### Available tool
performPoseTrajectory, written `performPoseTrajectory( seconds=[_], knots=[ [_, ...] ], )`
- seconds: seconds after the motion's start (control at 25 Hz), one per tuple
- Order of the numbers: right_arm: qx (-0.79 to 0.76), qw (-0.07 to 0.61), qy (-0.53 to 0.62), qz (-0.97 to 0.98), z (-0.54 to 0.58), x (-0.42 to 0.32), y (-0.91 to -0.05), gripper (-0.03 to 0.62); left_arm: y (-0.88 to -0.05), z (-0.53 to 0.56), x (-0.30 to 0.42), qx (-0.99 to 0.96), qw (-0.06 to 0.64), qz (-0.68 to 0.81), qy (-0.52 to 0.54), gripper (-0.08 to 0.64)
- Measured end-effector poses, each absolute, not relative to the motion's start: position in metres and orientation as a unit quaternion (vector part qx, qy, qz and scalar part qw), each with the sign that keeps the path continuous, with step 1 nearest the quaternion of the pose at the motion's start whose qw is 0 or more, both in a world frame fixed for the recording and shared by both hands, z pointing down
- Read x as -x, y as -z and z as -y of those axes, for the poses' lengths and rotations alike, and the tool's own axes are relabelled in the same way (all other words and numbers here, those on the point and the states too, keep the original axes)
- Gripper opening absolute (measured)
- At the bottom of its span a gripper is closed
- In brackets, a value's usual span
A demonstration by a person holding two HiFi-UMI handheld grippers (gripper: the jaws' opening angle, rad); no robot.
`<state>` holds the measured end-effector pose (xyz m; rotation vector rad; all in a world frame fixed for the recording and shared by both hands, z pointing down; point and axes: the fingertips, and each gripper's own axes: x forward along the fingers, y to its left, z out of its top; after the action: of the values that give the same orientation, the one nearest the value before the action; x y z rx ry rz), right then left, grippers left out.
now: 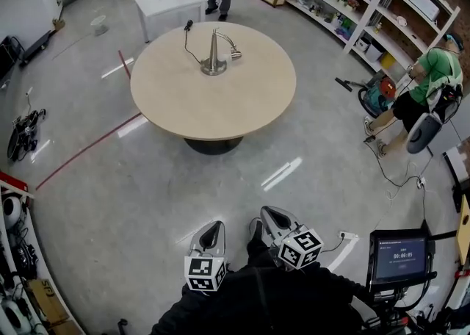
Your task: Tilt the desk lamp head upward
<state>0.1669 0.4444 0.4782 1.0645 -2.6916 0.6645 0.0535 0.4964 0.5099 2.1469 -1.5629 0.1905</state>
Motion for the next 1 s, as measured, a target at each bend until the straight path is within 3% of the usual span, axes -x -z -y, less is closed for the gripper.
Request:
performPoseTrajectory(
  seconds=[0.36,1.0],
  knots=[
    [-0.311,0.039,-0.226,0.922,-0.318,-0.191,-0.466,-0.006,-0.488,-0.388,-0.081,-0.761,0.188,0.611,-0.111,0.006],
    [-0.308,0.019,-0.244,0.919,-0.189,-0.227,-0.485,-0.006,-0.504,-0.269,-0.100,-0.734,0.209,0.635,-0.115,0.006]
  ],
)
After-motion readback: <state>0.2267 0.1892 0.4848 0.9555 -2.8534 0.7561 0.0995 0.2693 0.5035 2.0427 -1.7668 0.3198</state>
